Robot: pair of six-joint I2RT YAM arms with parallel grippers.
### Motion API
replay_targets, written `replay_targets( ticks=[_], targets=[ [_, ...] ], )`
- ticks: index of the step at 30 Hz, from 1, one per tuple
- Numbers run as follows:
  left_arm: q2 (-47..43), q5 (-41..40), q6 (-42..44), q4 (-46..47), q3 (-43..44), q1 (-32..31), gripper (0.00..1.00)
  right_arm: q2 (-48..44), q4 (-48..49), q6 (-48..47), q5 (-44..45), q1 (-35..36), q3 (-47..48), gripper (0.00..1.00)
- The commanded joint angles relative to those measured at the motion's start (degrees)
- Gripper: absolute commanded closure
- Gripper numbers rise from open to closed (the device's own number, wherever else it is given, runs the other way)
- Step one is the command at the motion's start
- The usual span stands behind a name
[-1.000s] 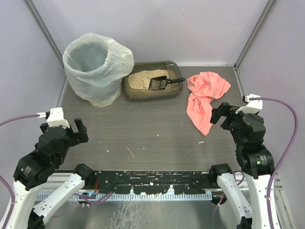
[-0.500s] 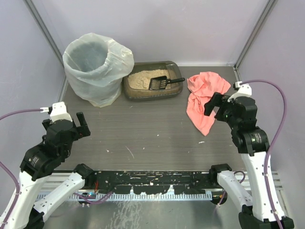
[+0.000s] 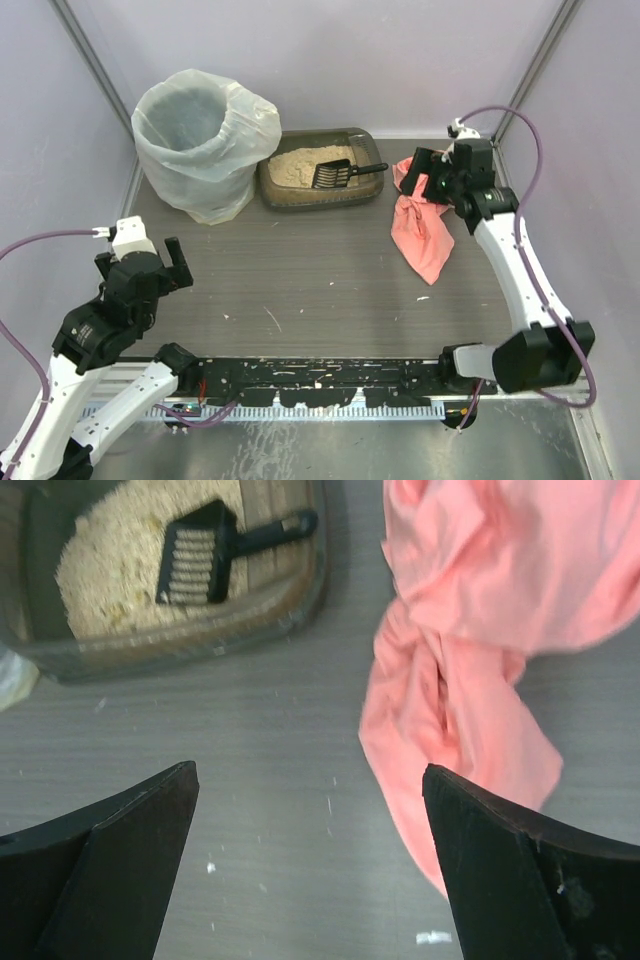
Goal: Clean the litter box
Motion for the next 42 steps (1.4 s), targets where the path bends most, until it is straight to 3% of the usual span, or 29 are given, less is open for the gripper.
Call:
replay_targets(
  ticks=[1, 9, 12, 16, 19, 25, 34, 42],
  targets=[
    [0.1, -2.0, -1.2, 0.6, -0.1, -0.2, 0.02, 8.5, 11.3, -0.1, -2.4, 0.8, 9.8, 0.0],
    [-1.5, -3.7, -1.4, 0.1, -0.7, -0.1, 0.02, 31.9, 17.1, -5.1, -4.2, 2.9, 27.5, 0.02],
    [-1.1, -4.0, -1.4, -0.2, -0.7, -0.1, 0.02, 42.8, 14.8, -8.9, -5.0, 3.9, 37.7, 0.03],
    [-0.3, -3.8, -1.2, -0.2, -0.7, -0.1, 0.02, 55.8, 8.5, -12.7, -4.8, 4.1, 55.7, 0.13],
    [0.5, -3.7, -1.1, -0.2, -0.6, -0.1, 0.02, 62.4, 6.5, -14.1, -4.5, 4.0, 63.2, 0.15],
    [0.5, -3.8, -1.0, -0.1, -0.7, -0.1, 0.02, 66.4, 10.8, -13.5, -5.1, 4.1, 63.2, 0.16],
    [2.2, -3.0, -0.7, 0.0, -0.6, -0.1, 0.02, 70.4, 12.8, -11.1, -7.6, 4.1, 62.9, 0.25],
    [2.2, -2.8, -0.6, 0.1, -0.8, -0.1, 0.02, 72.0, 13.4, -9.7, -6.5, 3.6, 61.3, 0.2]
  ],
)
